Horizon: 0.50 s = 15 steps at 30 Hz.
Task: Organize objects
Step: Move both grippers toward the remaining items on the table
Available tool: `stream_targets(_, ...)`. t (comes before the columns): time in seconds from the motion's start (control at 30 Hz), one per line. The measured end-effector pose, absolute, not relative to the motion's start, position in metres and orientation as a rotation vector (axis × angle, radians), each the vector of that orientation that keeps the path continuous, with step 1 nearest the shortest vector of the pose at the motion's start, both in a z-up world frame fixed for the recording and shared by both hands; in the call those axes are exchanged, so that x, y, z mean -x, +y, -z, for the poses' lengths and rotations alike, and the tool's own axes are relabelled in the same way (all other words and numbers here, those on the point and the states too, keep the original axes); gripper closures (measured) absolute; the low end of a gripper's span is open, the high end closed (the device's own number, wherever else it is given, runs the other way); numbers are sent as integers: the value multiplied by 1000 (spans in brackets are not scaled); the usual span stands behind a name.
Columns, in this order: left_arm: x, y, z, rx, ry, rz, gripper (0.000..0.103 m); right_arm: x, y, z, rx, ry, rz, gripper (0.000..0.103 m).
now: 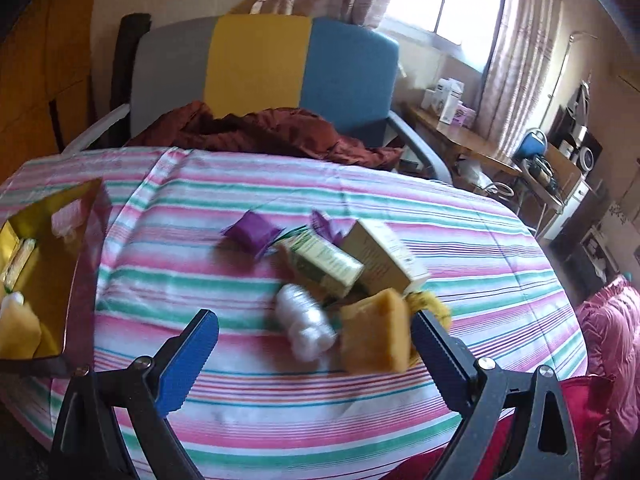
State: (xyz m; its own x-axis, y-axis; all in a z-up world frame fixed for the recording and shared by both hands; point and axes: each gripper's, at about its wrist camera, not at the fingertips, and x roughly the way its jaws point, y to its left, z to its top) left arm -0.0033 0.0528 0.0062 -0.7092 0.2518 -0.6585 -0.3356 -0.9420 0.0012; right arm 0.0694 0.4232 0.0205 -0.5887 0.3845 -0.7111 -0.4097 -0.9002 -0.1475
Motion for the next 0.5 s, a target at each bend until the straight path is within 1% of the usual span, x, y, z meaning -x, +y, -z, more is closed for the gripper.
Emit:
stream_targets(0.17, 4, 73, -12, 978, 167, -2562, 9, -77, 496, -32, 1000, 303, -2384, 5)
stream_targets(0.33, 3, 103, -24, 936, 178, -2484, 9, -87, 549, -20, 930, 473, -2270, 5)
stream_targets(0.43, 4, 124, -29, 917, 198, -2430, 9, -101, 576, 2, 928, 683, -2196, 5)
stream_targets(0.5, 5, 139, -31, 911, 208, -2394, 9, -108, 587, 5, 905, 802, -2185, 5)
